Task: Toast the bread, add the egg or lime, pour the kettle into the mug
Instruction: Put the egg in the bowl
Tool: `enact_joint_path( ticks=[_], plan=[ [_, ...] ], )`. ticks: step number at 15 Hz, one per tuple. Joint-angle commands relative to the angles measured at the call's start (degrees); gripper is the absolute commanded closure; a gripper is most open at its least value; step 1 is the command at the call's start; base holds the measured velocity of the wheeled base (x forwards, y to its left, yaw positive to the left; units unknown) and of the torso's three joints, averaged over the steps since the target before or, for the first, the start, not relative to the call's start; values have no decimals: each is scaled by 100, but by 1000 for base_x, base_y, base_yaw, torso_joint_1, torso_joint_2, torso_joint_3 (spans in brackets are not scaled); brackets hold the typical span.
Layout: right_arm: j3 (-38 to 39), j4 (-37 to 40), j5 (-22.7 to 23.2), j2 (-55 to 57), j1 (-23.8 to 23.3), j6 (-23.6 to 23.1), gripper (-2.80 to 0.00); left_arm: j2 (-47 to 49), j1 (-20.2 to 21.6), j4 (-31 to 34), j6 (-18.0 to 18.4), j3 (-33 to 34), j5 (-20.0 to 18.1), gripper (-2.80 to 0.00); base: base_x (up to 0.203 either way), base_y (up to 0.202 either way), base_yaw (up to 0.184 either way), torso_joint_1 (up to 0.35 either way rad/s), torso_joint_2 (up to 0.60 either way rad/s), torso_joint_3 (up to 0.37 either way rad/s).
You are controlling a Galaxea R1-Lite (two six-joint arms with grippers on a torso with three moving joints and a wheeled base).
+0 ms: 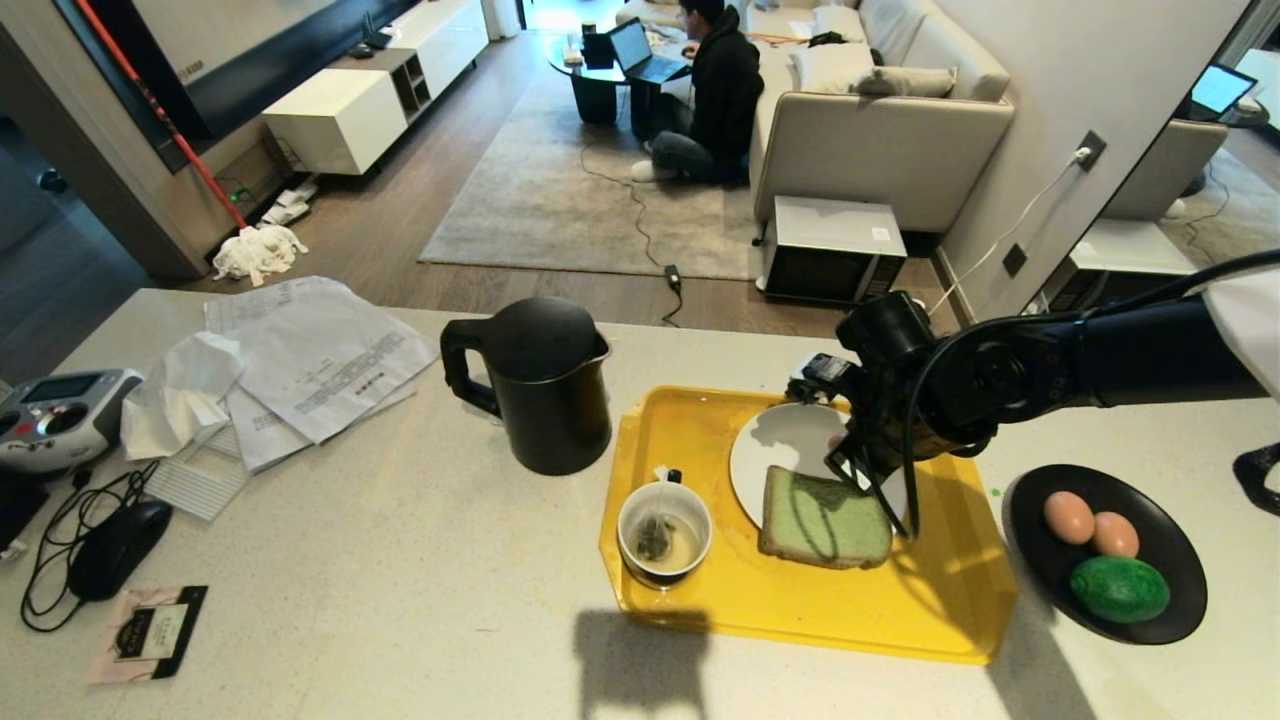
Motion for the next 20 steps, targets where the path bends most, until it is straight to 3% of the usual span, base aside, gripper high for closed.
enact_joint_path(
  ticks=[1, 20],
  plan=[
    [-217, 90, -23, 218, 50, -20, 0, -4, 5, -2, 1, 0, 2, 0, 0, 0, 0, 5, 7, -139],
    [-898, 223, -59, 775, 35, -12, 0, 3, 5, -2, 1, 0, 2, 0, 0, 0, 0, 0, 0, -6]
  ],
)
